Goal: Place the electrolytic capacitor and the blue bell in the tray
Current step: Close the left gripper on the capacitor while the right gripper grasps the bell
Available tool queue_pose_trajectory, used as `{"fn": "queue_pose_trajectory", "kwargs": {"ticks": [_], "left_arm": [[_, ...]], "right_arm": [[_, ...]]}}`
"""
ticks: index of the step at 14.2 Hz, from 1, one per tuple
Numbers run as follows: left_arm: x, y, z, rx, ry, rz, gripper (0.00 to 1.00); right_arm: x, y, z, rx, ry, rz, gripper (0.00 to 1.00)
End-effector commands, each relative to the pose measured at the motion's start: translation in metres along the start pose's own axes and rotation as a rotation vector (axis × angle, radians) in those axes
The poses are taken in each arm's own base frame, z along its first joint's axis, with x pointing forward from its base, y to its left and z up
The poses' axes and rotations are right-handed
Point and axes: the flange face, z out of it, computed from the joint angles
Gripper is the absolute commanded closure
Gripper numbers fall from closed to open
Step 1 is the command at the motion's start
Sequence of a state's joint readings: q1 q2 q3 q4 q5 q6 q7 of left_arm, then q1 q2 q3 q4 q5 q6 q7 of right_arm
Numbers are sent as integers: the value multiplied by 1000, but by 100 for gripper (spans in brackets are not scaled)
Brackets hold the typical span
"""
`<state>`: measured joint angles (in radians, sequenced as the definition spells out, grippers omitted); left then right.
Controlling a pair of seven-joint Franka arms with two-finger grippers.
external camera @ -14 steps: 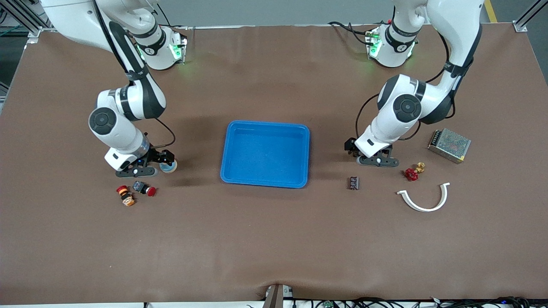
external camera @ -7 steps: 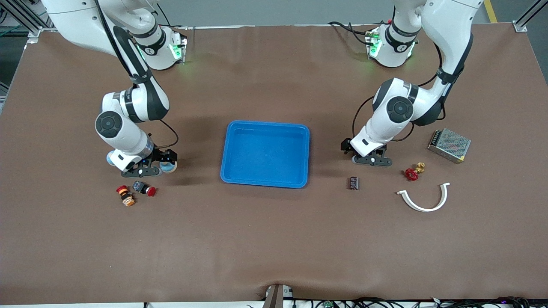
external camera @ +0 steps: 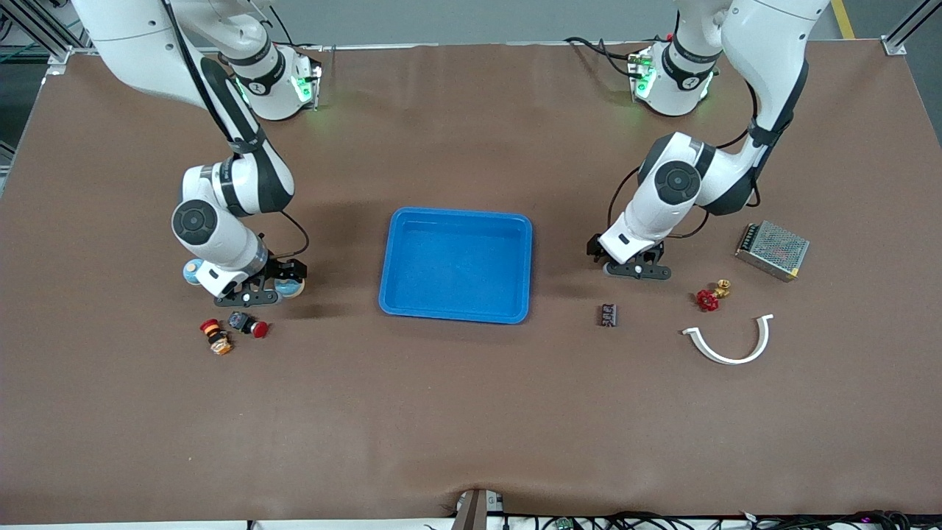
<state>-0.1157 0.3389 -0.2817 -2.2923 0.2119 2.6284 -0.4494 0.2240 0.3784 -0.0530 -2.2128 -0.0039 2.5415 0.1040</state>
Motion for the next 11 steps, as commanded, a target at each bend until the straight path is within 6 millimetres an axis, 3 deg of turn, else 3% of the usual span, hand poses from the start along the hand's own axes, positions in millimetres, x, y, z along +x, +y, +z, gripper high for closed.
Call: {"fn": "queue_pose_trajectory", "kwargs": {"ticks": [1,4,11], "left_arm": [[-5,3,13,15,21,0,0],[-6,2,26,5,23,1,0],[-13,0,32,8,6,-1,0]], "right_arm": [[2,-1,5,6,2,1,0],[3,-3,14,6,14,-2,0],[4,-4,23,6,30,-4,0]]}}
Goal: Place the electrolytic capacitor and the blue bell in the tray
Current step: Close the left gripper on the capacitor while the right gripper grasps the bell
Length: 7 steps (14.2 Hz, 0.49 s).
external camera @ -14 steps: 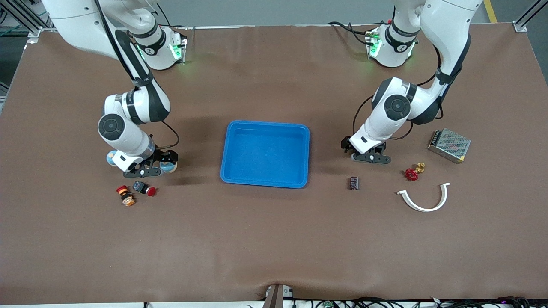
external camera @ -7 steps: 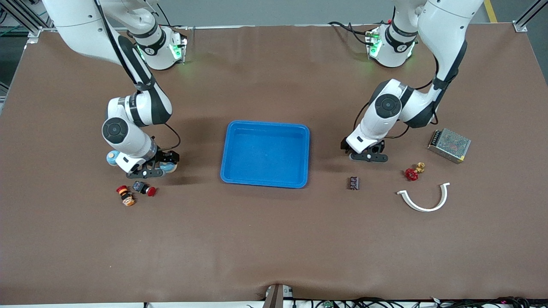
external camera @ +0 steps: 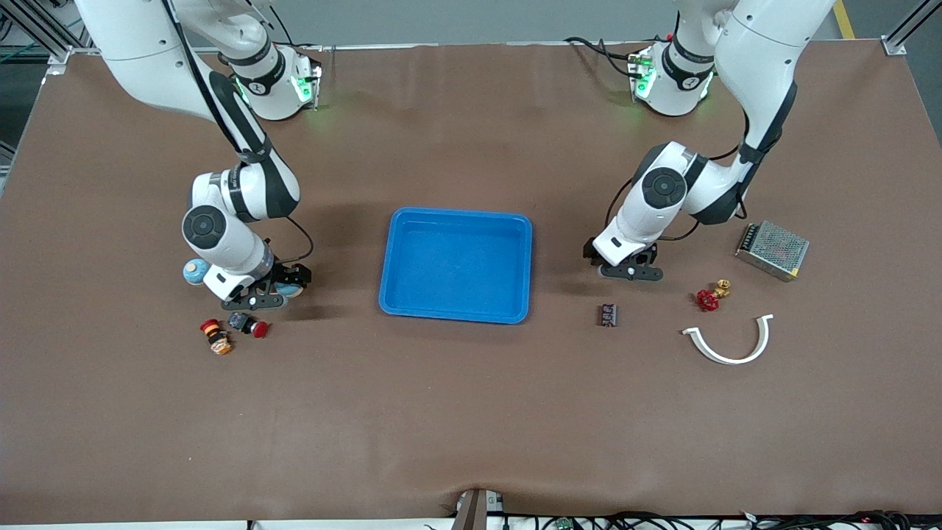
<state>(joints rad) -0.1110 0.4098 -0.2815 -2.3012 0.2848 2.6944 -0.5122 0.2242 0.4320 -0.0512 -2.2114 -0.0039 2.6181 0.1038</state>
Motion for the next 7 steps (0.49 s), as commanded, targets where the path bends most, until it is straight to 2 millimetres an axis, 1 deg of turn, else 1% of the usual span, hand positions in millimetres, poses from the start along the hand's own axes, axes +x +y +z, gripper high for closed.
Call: {"fn": "queue_pose_trajectory", "kwargs": {"ticks": [1,3,4,5,7], "left_arm": [[-6,-3,1,8,7,1,0],[-7,-3,0,7,9,-4,0],[-7,-4,0,9,7,-5,5],[-7,-5,-1,11,7,-7,18],[-6,-5,-4,15,8,-4,46]], "right_arm": [[2,-3,0,6,8,-1,0],[1,-3,1,6,5,-3,0],[1,-3,1,6,7,-3,0],[1,-3,1,6,5,-3,0],[1,-3,1,6,5,-3,11]]}}
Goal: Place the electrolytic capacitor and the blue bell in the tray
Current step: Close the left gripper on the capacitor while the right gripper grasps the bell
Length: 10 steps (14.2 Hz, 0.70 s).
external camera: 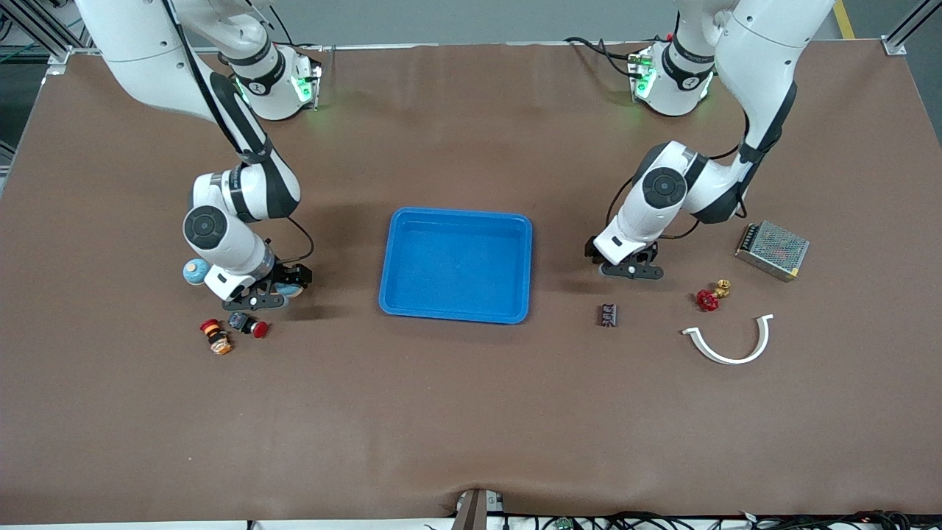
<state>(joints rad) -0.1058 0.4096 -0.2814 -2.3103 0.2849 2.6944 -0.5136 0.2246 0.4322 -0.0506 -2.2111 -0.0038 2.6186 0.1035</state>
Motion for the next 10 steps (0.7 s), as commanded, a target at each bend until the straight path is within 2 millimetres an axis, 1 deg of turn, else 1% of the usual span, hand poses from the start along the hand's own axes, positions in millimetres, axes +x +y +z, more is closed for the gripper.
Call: {"fn": "queue_pose_trajectory", "kwargs": {"ticks": [1,2,3,4,6,8,9,10], "left_arm": [[-4,-3,-7,19,6,0,61],[-3,-4,-10,35,-8,6,77],[-1,-5,-17,54,-21,7,90],[0,-7,-23,70,-31,4,100],[10,-5,-36,95,-44,-8,100],[13,-1,-42,117,-68,-20,100],[13,2,-44,124,-70,-67,100],[12,14,-47,116,-61,-115,100]], "right_arm": [[1,-3,1,5,4,-1,15],[0,-3,2,5,3,-1,19],[0,-3,2,5,1,-1,25],[-1,-3,3,5,0,-1,32],[-1,-3,3,5,-2,-3,42],[-1,-3,2,5,-2,-3,50],[-2,-4,2,4,-5,-4,50],[-2,-8,2,4,-8,-6,52]]}}
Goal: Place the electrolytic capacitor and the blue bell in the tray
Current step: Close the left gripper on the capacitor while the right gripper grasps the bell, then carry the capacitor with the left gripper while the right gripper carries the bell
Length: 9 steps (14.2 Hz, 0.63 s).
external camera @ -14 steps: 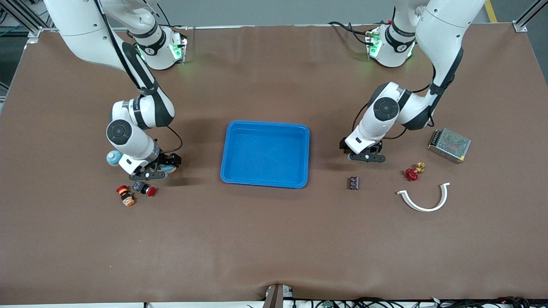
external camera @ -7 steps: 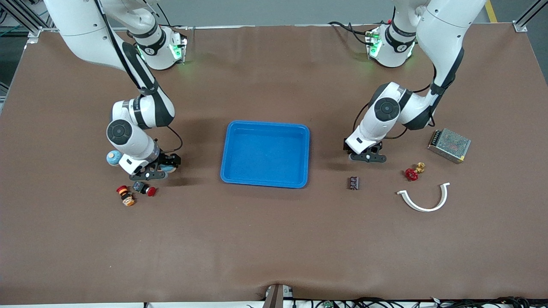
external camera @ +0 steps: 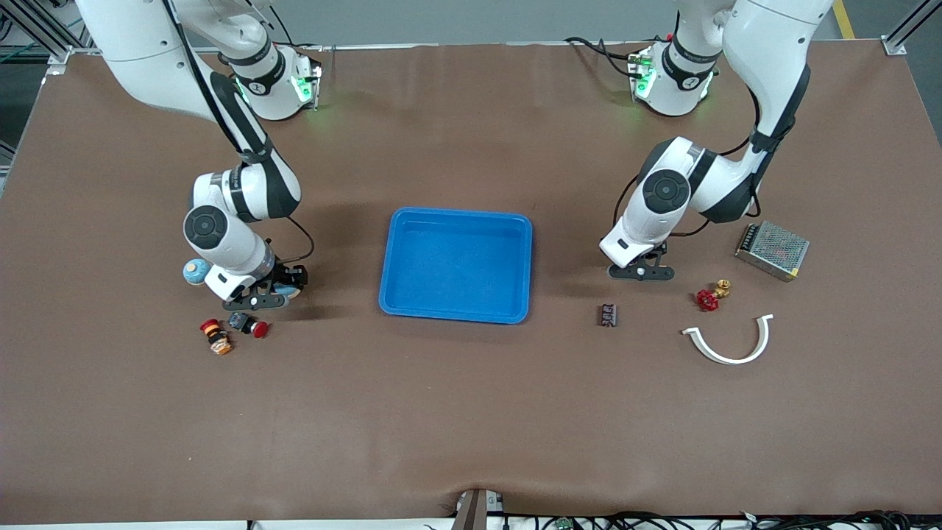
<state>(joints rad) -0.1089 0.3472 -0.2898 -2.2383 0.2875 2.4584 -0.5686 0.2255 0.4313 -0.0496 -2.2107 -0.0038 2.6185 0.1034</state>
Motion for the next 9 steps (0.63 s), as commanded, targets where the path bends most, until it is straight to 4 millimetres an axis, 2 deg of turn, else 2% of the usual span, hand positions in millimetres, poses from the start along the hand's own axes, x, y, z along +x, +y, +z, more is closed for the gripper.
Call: {"fn": "queue_pose_trajectory", "kwargs": {"ticks": [1,4,5,7,9], "left_arm": [[-2,20,-17,12,17,-121,100],[-1,36,-31,-8,30,-327,100],[-2,42,-36,-13,31,-443,100],[0,57,-47,-40,44,-624,100],[2,68,-56,-64,53,-747,100]], "right_arm": [[-2,-9,0,4,-7,-1,53],[-1,-14,-8,4,-18,-7,54],[4,-23,-19,3,-27,-20,54],[13,-28,-34,-6,-89,18,54],[13,-48,-48,-8,-97,62,54]]}}
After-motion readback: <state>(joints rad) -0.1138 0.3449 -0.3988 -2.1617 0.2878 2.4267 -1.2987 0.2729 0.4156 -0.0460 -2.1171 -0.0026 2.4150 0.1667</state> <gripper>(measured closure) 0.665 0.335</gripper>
